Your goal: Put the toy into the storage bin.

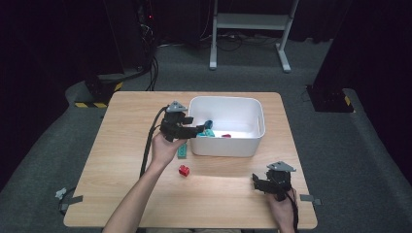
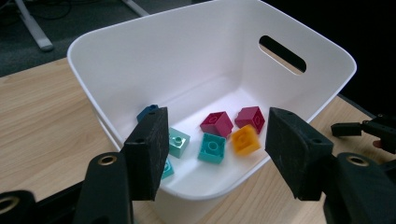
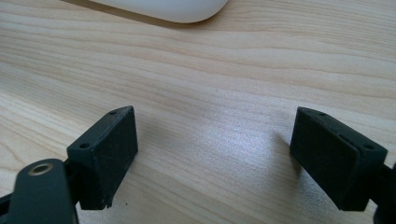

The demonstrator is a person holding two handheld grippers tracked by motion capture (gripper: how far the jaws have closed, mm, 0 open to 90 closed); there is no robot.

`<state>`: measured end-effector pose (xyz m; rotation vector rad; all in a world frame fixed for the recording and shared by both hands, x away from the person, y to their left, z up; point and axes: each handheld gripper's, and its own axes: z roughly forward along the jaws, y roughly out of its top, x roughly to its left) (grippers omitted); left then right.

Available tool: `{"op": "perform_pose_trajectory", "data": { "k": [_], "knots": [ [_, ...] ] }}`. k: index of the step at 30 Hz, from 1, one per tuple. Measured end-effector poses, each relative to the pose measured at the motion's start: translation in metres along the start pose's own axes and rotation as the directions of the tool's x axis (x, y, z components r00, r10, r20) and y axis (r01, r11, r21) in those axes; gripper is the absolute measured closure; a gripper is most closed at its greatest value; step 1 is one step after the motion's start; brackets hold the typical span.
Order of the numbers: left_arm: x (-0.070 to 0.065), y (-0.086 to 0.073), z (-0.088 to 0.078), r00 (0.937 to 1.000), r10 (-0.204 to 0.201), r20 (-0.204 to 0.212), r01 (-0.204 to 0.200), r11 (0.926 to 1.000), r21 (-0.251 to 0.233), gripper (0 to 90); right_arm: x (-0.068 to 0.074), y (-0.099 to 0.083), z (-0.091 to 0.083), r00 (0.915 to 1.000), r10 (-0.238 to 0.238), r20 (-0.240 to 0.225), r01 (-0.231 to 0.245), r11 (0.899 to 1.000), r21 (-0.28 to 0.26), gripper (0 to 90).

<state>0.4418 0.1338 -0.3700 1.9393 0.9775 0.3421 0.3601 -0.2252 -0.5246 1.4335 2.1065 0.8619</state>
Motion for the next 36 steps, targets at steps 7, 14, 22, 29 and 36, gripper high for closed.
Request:
{"op": "perform_pose_trajectory", "data": {
  "k": [7, 14, 22, 29, 36],
  "knots": [
    [0.003, -0.01, -0.014, 0.9998, -0.006, -0.019, 0.005, 0.9997, -0.023, 38.8, 0.0, 0.0, 0.0, 1.0, 0.0, 0.0, 0.0, 1.0, 0.0, 15.0],
    [0.007, -0.024, -0.028, 0.9991, -0.021, -0.037, 0.02, 0.9991, -0.036, 38.4, 0.0, 0.0, 0.0, 1.0, 0.0, 0.0, 0.0, 1.0, 0.0, 14.9],
    [0.012, -0.041, -0.043, 0.9977, -0.054, -0.042, 0.051, 0.9972, -0.055, 37.5, 0.0, 0.0, 0.0, 1.0, 0.0, 0.0, 0.0, 1.0, 0.0, 15.0],
    [0.014, -0.061, -0.051, 0.9963, -0.075, -0.043, 0.073, 0.996, -0.053, 36.0, 0.0, 0.0, 0.0, 1.0, 0.0, 0.0, 0.0, 1.0, 0.0, 14.9],
    [0.012, -0.079, -0.053, 0.9951, -0.078, -0.059, 0.076, 0.9964, -0.037, 35.8, 0.0, 0.0, 0.0, 1.0, 0.0, 0.0, 0.0, 1.0, 0.0, 14.9]
  ]
}}
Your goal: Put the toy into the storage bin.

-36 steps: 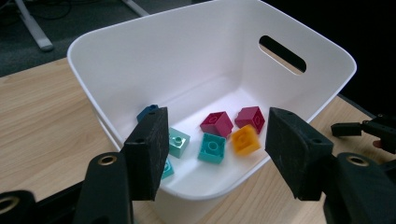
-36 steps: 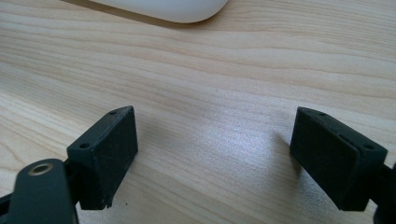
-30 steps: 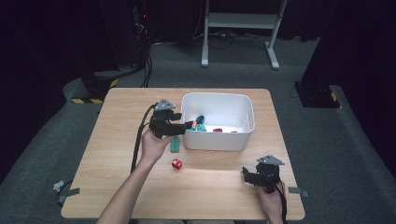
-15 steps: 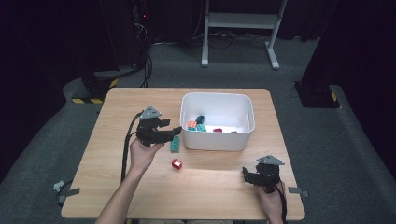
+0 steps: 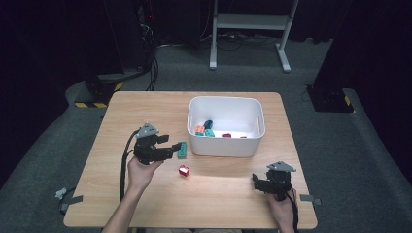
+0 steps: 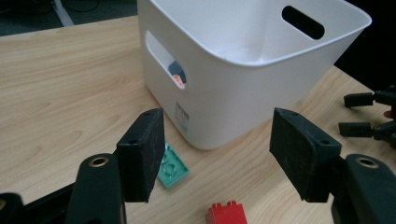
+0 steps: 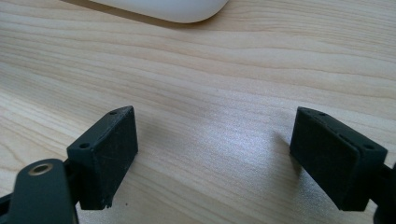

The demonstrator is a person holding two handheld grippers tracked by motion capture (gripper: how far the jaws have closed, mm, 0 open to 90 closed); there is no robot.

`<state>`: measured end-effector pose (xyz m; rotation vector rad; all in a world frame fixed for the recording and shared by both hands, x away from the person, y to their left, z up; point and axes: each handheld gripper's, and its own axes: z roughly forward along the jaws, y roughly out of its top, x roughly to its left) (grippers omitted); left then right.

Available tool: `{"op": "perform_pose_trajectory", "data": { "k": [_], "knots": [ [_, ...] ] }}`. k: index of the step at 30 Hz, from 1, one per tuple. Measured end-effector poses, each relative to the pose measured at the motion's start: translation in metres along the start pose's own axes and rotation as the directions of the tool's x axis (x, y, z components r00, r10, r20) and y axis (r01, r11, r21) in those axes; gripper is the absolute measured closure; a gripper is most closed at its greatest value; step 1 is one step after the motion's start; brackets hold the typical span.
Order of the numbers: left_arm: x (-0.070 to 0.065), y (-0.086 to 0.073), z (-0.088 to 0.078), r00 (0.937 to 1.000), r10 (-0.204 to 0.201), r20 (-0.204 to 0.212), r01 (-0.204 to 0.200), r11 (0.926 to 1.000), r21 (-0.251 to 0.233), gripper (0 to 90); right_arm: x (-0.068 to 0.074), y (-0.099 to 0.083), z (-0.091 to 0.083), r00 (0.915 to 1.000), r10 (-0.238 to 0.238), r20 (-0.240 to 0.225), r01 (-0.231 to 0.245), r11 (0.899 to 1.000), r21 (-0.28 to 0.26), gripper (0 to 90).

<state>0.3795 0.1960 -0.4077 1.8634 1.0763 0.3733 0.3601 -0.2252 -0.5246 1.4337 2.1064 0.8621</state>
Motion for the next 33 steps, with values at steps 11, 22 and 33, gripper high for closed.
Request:
{"op": "perform_pose_trajectory", "data": {
  "k": [11, 22, 33],
  "knots": [
    [-0.009, -0.039, 0.009, 0.9994, 0.01, -0.033, -0.008, 0.9984, 0.056, 35.7, 0.0, 0.0, 0.0, 1.0, 0.0, 0.0, 0.0, 1.0, 0.0, 14.9],
    [-0.017, -0.067, 0.027, 0.9994, -0.001, -0.035, 0.004, 0.9955, 0.095, 35.7, 0.0, 0.0, 0.0, 1.0, -0.001, 0.0, 0.001, 1.0, 0.0, 14.9],
    [-0.024, -0.087, 0.049, 0.9985, -0.012, -0.053, 0.019, 0.9913, 0.13, 36.1, 0.0, 0.0, 0.0, 1.0, -0.001, 0.0, 0.001, 1.0, 0.0, 15.0]
  ]
}}
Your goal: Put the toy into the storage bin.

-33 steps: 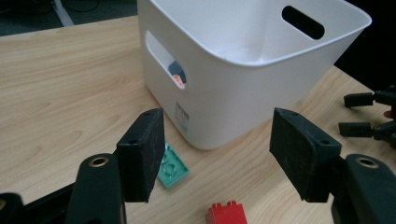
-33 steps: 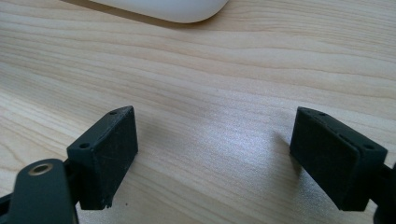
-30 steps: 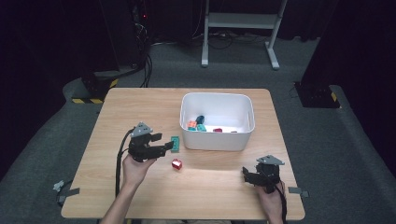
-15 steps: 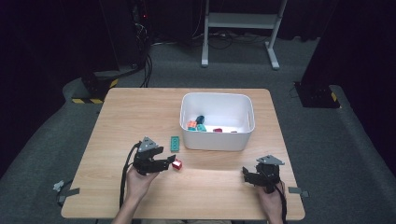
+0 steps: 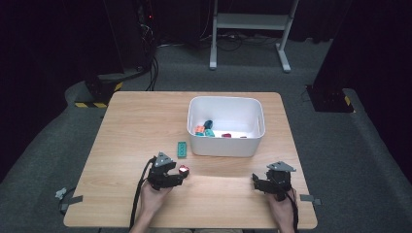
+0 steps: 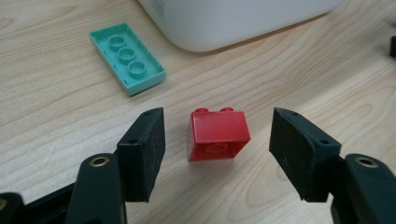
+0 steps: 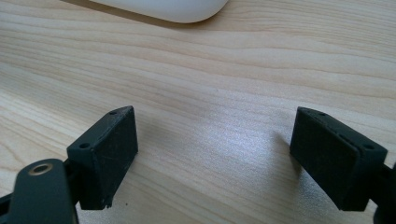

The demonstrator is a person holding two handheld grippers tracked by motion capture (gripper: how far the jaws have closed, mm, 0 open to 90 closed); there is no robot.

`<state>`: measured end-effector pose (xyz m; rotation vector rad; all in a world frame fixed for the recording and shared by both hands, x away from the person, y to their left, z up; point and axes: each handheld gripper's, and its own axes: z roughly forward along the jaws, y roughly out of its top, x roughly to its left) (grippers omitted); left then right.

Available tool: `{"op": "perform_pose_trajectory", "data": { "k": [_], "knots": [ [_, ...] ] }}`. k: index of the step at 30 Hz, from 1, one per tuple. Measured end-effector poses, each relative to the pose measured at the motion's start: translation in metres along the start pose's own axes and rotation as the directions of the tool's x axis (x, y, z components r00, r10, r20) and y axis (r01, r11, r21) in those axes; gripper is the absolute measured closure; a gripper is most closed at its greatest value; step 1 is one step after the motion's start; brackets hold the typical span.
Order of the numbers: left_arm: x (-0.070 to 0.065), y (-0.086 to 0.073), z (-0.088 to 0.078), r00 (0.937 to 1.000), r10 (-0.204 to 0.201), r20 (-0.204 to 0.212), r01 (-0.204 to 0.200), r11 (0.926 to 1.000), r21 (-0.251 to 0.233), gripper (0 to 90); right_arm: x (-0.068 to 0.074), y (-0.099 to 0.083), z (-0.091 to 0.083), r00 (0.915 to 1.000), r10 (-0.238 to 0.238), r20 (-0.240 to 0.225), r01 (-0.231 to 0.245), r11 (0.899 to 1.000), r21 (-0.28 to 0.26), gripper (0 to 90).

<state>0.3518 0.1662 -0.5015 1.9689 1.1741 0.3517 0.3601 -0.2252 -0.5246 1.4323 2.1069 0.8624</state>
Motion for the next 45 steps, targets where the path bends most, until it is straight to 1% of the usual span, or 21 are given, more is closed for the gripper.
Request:
{"op": "perform_pose_trajectory", "data": {
  "k": [2, 4, 5, 7, 10, 19, 21, 28, 33, 35, 37, 38, 43, 45],
  "knots": [
    [0.0, -0.002, 0.004, 0.9999, -0.013, -0.002, 0.013, 0.9999, 0.0, 36.4, 0.0, 0.0, 0.0, 1.0, 0.001, 0.0, -0.001, 1.0, 0.0, 14.9],
    [-0.001, -0.003, 0.005, 0.9999, -0.013, -0.007, 0.013, 0.9999, -0.002, 36.7, 0.0, 0.0, 0.0, 1.0, 0.001, 0.001, -0.001, 1.0, 0.0, 15.0],
    [-0.002, -0.004, 0.008, 0.9998, -0.011, -0.019, 0.011, 0.9999, -0.004, 37.0, 0.0, 0.0, 0.0, 1.0, 0.001, 0.001, -0.001, 1.0, 0.001, 15.0],
    [-0.002, -0.006, 0.012, 0.9996, -0.022, -0.019, 0.022, 0.9998, -0.001, 37.3, 0.0, 0.0, 0.0, 1.0, 0.001, 0.001, -0.001, 1.0, 0.001, 15.0],
    [-0.002, -0.008, 0.015, 0.9994, -0.024, -0.027, 0.024, 0.9997, 0.0, 38.4, 0.0, 0.0, 0.0, 1.0, 0.001, 0.001, -0.001, 1.0, 0.0, 15.0],
    [-0.002, -0.01, 0.019, 0.9989, -0.004, -0.047, 0.005, 0.9999, 0.011, 43.1, 0.0, 0.0, 0.0, 1.0, 0.001, 0.001, -0.001, 1.0, 0.0, 15.0],
    [-0.002, -0.011, 0.019, 0.999, -0.01, -0.043, 0.01, 0.9999, 0.01, 45.2, 0.0, 0.0, 0.0, 1.0, 0.001, 0.001, -0.001, 1.0, 0.0, 14.9],
    [-0.005, -0.012, 0.02, 0.9991, 0.005, -0.042, -0.005, 1.0, 0.004, 54.6, 0.0, 0.0, 0.0, 1.0, 0.001, 0.001, -0.001, 1.0, 0.0, 15.0],
    [-0.005, -0.012, 0.02, 0.9989, 0.018, -0.043, -0.018, 0.9998, 0.001, 56.2, 0.0, 0.0, 0.0, 1.0, 0.001, 0.001, -0.001, 1.0, 0.0, 14.9],
    [-0.005, -0.013, 0.019, 0.9993, 0.013, -0.035, -0.013, 0.9999, -0.005, 57.2, 0.0, 0.0, 0.0, 1.0, 0.001, 0.001, -0.001, 1.0, 0.0, 14.9],
    [-0.006, -0.013, 0.019, 0.9992, 0.016, -0.036, -0.017, 0.9999, -0.004, 57.5, 0.0, 0.0, 0.0, 1.0, 0.001, 0.001, -0.001, 1.0, 0.001, 14.9],
    [-0.006, -0.013, 0.019, 0.9991, 0.023, -0.037, -0.023, 0.9997, -0.005, 57.5, 0.0, 0.0, 0.0, 1.0, 0.001, 0.0, -0.001, 1.0, 0.0, 14.9],
    [-0.005, -0.012, 0.019, 0.9996, 0.004, -0.029, -0.004, 1.0, -0.007, 57.9, 0.0, 0.0, 0.0, 1.0, 0.001, 0.001, -0.001, 1.0, 0.0, 15.0],
    [-0.005, -0.012, 0.019, 0.9995, 0.005, -0.03, -0.005, 1.0, -0.005, 58.0, 0.0, 0.0, 0.0, 1.0, 0.001, 0.0, -0.001, 1.0, 0.0, 15.0]
  ]
}}
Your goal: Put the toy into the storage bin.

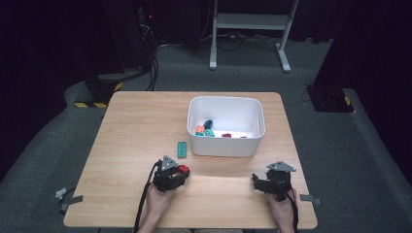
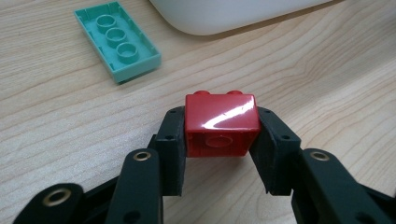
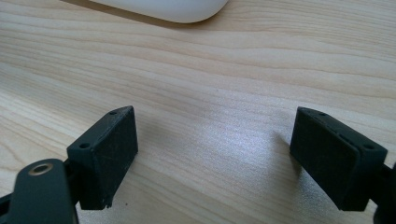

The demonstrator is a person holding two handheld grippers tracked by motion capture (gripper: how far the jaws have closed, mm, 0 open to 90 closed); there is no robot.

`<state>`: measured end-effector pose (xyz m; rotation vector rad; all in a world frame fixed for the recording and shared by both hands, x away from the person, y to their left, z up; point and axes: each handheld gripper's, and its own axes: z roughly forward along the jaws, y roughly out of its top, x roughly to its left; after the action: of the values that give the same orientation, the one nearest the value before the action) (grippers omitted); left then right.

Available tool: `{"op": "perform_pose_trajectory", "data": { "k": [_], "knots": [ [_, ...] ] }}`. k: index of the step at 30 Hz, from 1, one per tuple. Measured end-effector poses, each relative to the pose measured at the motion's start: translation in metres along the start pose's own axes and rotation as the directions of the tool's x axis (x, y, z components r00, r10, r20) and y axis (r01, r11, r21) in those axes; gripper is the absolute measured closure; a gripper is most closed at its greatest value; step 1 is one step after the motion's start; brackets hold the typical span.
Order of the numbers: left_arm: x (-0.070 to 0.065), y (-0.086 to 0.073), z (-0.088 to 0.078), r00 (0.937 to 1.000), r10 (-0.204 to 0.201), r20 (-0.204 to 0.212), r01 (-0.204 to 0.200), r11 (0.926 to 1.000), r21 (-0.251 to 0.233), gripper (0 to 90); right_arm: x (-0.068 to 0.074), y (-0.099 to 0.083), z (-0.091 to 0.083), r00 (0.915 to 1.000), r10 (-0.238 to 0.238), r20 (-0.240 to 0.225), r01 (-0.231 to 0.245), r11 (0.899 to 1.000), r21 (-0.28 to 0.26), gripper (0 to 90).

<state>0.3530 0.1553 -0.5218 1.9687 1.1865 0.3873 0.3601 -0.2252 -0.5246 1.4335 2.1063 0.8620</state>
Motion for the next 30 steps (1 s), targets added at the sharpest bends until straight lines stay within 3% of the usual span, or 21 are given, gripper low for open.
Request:
{"op": "perform_pose_trajectory", "data": {
  "k": [13, 30],
  "knots": [
    [0.0, 0.006, -0.009, 0.9999, 0.005, 0.017, -0.005, 0.9999, -0.013, 58.1, 0.0, 0.0, 0.0, 1.0, 0.0, 0.0, 0.0, 1.0, 0.0, 14.9],
    [0.007, 0.03, -0.035, 0.998, 0.048, 0.042, -0.047, 0.9984, -0.031, 58.2, 0.0, 0.0, 0.0, 1.0, 0.0, 0.0, 0.0, 1.0, 0.0, 14.9]
  ]
}}
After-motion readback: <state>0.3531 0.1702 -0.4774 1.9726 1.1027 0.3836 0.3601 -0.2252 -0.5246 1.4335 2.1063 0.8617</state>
